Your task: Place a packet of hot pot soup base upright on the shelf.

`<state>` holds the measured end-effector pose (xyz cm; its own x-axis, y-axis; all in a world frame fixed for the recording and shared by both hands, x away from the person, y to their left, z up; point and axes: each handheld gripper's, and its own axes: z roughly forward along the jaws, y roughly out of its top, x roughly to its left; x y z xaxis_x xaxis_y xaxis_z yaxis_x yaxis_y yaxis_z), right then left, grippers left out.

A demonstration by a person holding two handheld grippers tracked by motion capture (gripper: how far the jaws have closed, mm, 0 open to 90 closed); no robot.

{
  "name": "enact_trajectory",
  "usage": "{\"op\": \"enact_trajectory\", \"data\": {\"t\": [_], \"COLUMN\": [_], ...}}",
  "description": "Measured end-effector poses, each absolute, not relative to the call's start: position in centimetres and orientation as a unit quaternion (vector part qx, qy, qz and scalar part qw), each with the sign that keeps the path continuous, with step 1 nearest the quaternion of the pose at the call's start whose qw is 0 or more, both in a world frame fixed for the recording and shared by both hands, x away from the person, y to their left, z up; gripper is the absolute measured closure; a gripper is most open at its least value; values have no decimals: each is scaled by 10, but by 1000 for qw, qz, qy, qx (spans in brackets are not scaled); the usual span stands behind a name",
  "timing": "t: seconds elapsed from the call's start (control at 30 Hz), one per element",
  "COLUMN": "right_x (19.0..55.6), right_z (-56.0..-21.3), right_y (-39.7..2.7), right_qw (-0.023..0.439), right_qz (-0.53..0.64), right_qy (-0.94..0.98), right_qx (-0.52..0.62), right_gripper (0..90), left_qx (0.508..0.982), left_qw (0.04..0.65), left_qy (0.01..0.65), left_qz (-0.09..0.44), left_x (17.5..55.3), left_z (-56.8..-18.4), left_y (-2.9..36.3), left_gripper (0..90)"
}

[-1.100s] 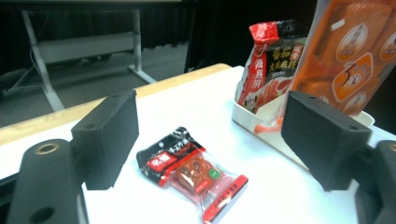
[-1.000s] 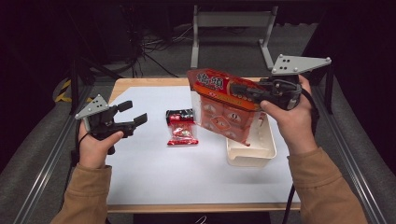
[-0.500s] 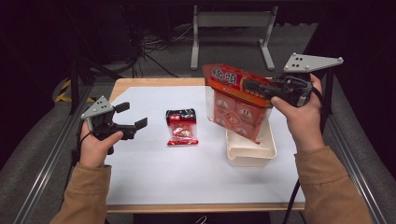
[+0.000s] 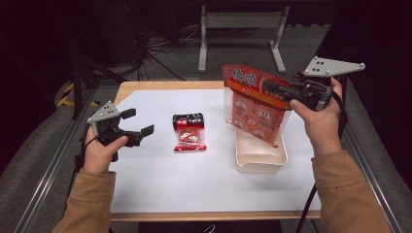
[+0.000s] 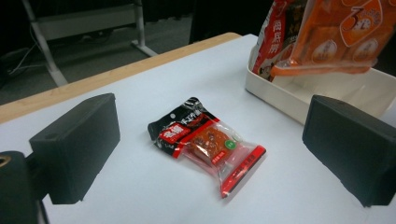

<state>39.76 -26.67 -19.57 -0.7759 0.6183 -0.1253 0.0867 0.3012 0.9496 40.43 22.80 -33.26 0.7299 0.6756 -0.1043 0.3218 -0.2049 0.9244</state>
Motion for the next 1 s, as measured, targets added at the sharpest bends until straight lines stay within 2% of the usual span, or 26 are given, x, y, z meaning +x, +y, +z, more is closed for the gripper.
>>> {"op": "enact_trajectory", "data": {"t": [1.0], "right_x": [407], "right_z": [-222], "right_y": [-289], "right_qw": [259], "right_qz": [526], "right_qy": [764], "right_qx": [270], "right_gripper": [900], "left_qx": [778], "left_qw": [517], "left_qy": [327], "left_qz": [144], "left_x": [412], "left_z": [-345], "left_y": [226], "left_gripper": [46]}}
